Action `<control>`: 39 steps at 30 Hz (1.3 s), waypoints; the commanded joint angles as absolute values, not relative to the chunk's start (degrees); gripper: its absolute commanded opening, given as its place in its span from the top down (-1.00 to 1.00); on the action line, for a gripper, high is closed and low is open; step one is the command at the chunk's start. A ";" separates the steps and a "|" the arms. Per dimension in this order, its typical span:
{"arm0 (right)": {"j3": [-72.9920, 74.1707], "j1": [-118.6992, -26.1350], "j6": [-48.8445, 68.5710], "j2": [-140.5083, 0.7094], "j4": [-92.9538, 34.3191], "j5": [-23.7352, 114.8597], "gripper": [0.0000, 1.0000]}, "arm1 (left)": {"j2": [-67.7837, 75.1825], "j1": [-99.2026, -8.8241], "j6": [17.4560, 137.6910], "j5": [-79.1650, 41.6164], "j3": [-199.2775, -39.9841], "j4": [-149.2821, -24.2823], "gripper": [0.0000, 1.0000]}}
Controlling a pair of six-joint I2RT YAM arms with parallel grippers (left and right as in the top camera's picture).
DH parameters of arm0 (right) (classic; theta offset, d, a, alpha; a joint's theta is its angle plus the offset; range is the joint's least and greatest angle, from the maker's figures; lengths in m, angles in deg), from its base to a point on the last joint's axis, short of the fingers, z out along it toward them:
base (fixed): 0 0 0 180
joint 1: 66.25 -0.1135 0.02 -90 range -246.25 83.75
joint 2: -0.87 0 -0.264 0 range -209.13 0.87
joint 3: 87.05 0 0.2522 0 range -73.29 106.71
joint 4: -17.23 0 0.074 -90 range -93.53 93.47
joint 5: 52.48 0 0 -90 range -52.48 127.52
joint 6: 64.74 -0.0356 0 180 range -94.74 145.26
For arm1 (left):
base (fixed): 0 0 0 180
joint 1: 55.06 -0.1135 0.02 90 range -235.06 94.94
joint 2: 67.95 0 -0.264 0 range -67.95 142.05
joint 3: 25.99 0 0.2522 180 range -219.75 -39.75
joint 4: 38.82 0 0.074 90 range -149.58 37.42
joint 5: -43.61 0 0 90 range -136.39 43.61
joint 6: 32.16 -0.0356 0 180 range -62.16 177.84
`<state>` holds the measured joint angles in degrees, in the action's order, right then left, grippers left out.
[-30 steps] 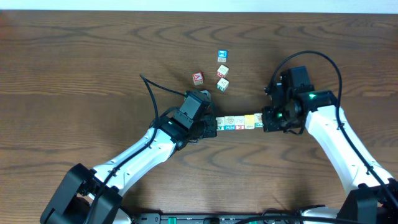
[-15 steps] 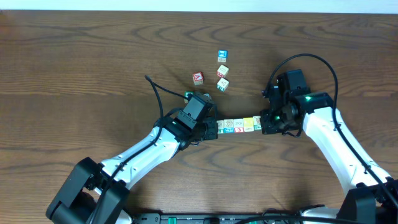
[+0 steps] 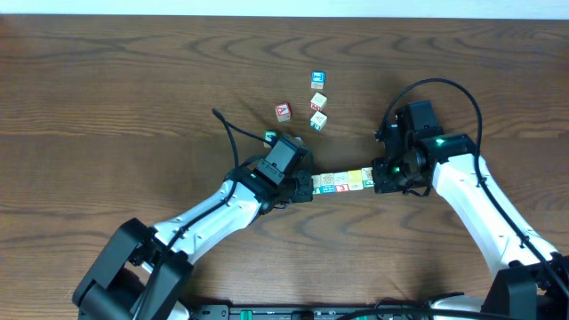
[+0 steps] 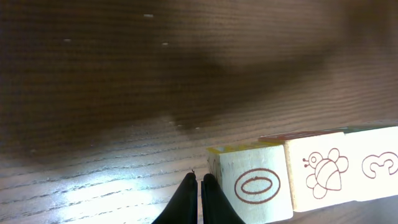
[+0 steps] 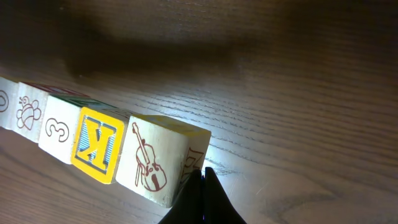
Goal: Lift 5 blocks
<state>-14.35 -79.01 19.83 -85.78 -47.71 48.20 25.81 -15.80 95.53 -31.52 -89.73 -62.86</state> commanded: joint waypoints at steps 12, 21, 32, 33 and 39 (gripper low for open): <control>-15.03 -82.88 19.74 -88.93 -46.88 62.88 0.97 | 26.11 -12.47 95.62 -21.62 -94.34 -59.76 0.86; -15.03 -82.88 19.79 -92.18 -46.51 62.86 0.98 | 26.53 -11.60 95.64 -23.17 -94.34 -59.78 0.86; -15.03 -84.45 19.76 -93.01 -45.70 62.82 0.97 | 27.97 -11.21 96.05 -23.93 -94.34 -59.80 0.85; -15.03 -84.71 19.76 -93.01 -45.57 62.82 0.98 | 28.28 -11.21 96.08 -23.91 -94.34 -59.80 0.85; -15.03 -85.50 19.74 -93.01 -45.39 61.31 0.97 | 29.87 -11.21 96.27 -23.67 -94.34 -59.73 0.86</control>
<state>-14.96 -81.50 19.68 -92.49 -46.60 45.18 30.20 -14.42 95.77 -33.66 -89.73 -63.06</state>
